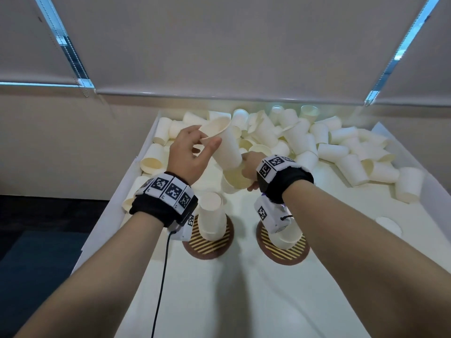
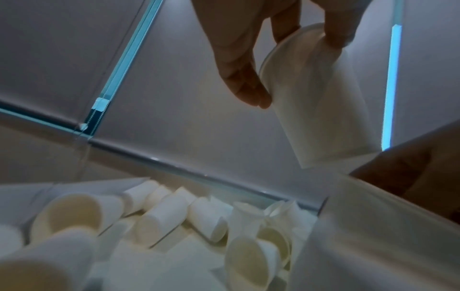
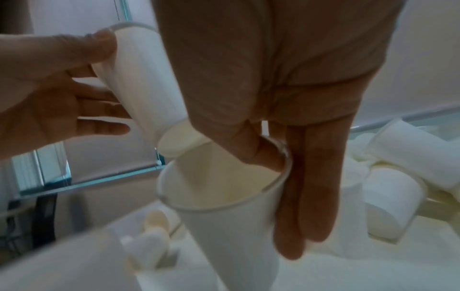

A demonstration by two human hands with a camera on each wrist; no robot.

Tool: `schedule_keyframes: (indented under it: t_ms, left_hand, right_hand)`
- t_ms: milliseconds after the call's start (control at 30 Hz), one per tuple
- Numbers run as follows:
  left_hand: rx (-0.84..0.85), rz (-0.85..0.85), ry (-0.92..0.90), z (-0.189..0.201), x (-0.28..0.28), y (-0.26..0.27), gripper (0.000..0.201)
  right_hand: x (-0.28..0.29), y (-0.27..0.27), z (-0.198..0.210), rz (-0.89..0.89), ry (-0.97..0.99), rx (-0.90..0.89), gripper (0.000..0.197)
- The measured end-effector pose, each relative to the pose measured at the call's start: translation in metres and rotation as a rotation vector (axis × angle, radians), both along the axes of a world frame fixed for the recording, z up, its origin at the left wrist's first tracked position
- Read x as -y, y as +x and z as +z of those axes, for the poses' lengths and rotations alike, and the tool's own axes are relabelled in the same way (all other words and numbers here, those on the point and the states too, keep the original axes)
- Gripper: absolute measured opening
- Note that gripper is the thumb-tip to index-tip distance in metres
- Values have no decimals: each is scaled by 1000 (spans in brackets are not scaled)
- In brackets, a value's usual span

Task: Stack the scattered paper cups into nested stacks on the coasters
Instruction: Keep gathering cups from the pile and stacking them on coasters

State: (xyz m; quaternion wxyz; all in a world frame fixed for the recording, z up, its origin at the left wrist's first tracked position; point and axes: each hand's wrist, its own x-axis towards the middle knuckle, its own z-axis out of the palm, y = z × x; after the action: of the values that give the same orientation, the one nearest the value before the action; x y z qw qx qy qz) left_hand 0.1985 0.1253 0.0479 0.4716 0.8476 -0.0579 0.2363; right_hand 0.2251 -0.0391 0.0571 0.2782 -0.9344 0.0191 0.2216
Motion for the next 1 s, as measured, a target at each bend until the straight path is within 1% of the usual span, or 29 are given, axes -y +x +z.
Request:
schedule_keyframes:
  t_ms: [33,100,133,200,267,367,500,600,633,700,733,767,833,867,900,933,1000]
  left_hand:
    - [13,-25,13,7,3,-2,30]
    - [35,-50,31,18,10,-8,31]
    - [46,-55,36,23,13,-11,31]
    - [64,-60,46,31,21,-17,32]
    - [63,-71,69,37,28,-22,34]
    - [3,-68,108,42,37,-26,34]
    - [-159,-67,143,44,49,-33,49]
    - [-209,-159,118,44,63,-41,71]
    - [-235,-196,85,45,69,-44,68]
    - [-301,-275,9,47,78,-51,42]
    - [-331,-322,-8,46,81,-53,34]
    - [-363,-371,-12,45,82,-55,36]
    - [-418,-442,6,40,82,-55,55]
    - [-434,-456,19,39,84,-55,58]
    - [-443,-463,27,37,86,-54,53]
    - [-440,-473,21,36,90,-54,43]
    - [-419,-463,-53,35,97,-52,25]
  right_hand:
    - [0,0,5,-9,24,-33,53]
    - [5,-2,11,-15,55,-49,48]
    - [9,-4,16,-51,116,-55,48]
    - [16,-17,29,-44,149,-89,43]
    - [24,-25,35,-19,134,-98,35]
    - [36,-35,42,-14,90,-108,31]
    - [50,-45,53,-65,25,-119,17]
    - [59,-45,50,-130,36,-112,12]
    - [62,-46,51,-149,52,-106,9]
    - [69,-49,54,-178,66,-99,9]
    - [74,-51,55,-200,75,-92,13]
    - [79,-52,56,-218,83,-83,18]
    - [90,-50,55,-230,77,-100,20]
    - [95,-51,56,-229,71,-117,20]
    - [101,-51,56,-235,86,-124,23]
    - [104,-53,59,-263,126,-126,27]
    - [109,-56,65,-320,237,-116,34]
